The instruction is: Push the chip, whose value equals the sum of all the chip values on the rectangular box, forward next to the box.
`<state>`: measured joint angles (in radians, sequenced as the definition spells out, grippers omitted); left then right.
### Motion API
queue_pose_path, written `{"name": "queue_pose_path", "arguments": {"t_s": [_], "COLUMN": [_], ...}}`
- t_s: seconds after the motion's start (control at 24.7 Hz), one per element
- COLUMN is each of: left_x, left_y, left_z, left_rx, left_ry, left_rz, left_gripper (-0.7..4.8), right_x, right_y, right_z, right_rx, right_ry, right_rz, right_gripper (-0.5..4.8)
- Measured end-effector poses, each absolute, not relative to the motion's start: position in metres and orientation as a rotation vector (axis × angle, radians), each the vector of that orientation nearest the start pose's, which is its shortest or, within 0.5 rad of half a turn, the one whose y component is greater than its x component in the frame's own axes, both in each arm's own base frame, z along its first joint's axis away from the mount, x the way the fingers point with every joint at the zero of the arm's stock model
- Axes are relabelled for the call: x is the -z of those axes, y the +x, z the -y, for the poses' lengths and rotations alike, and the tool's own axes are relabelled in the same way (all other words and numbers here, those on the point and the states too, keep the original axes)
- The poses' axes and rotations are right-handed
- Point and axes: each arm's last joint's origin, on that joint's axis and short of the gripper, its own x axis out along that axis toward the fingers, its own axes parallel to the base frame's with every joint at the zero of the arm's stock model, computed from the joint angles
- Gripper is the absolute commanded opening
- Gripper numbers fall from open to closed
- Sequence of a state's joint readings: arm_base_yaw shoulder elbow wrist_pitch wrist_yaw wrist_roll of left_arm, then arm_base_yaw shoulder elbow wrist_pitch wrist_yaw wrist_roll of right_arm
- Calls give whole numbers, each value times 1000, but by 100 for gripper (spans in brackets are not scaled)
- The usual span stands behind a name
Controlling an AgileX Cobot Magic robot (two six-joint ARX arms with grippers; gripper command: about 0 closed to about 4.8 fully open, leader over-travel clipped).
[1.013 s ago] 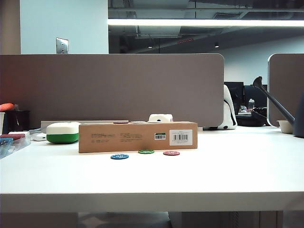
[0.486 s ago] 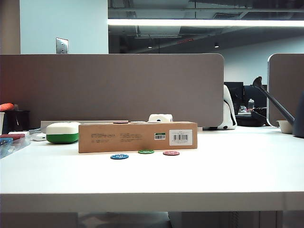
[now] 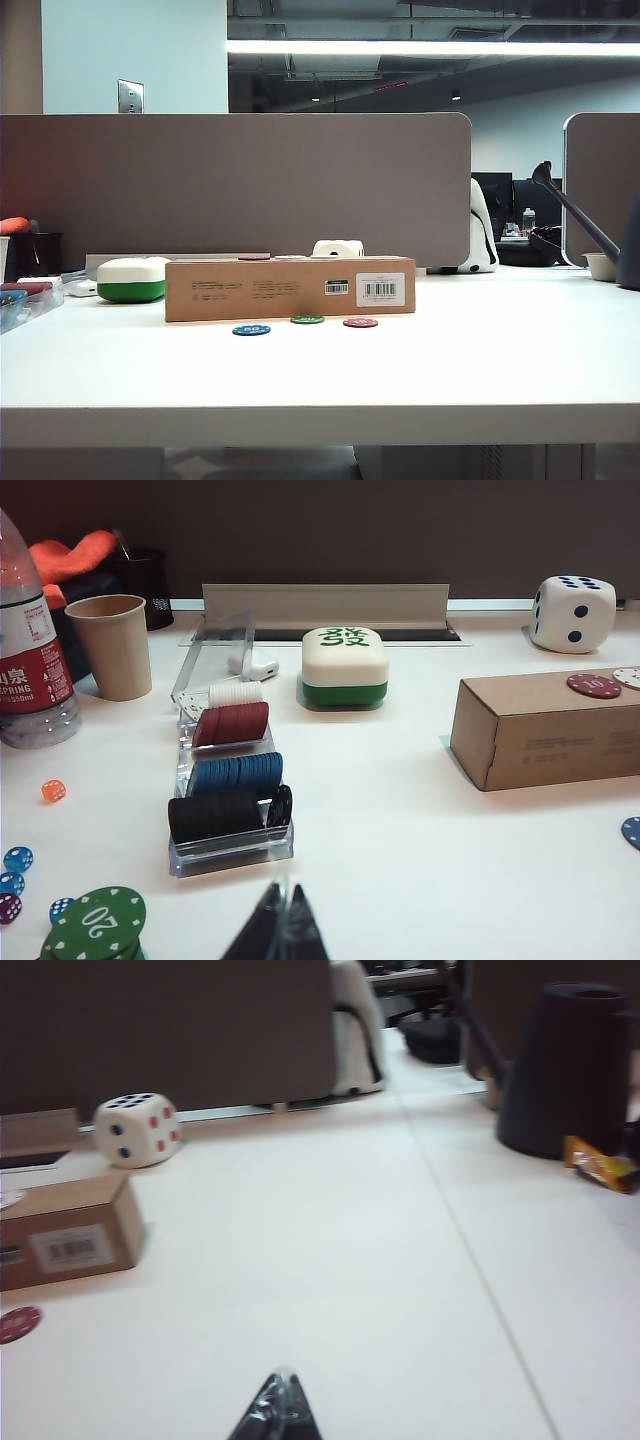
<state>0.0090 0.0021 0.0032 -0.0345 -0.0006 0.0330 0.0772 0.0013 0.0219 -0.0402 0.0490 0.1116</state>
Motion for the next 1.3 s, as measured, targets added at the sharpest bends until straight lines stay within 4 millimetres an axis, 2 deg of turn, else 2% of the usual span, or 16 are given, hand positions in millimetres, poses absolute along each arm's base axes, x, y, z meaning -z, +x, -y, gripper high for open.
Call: {"name": "queue_pose_path", "arguments": {"t_s": [0.36,0.73,1.01,1.3], "left_x": [-161,-161,-161,-161], "left_y": [98,98,98,98], "left_z": [-1,-1,-1,-1], "left_rx": [-9,-9,-9,-9], "left_ry": [33,33,33,33], "left_rz": [-34,-34,-34,-34], "left_gripper": [-5,-5,-5,-5], "right_x": [-159,-160,-167,-168], "right_y": [97,97,97,97], "right_z": [1,0,0,-4], "right_rx": [46,39,36,-104], "right_ry": [101,53,52,1], "right_rz": [-60,-49,23,27], "right_gripper": [-5,-5,-5,-5]}}
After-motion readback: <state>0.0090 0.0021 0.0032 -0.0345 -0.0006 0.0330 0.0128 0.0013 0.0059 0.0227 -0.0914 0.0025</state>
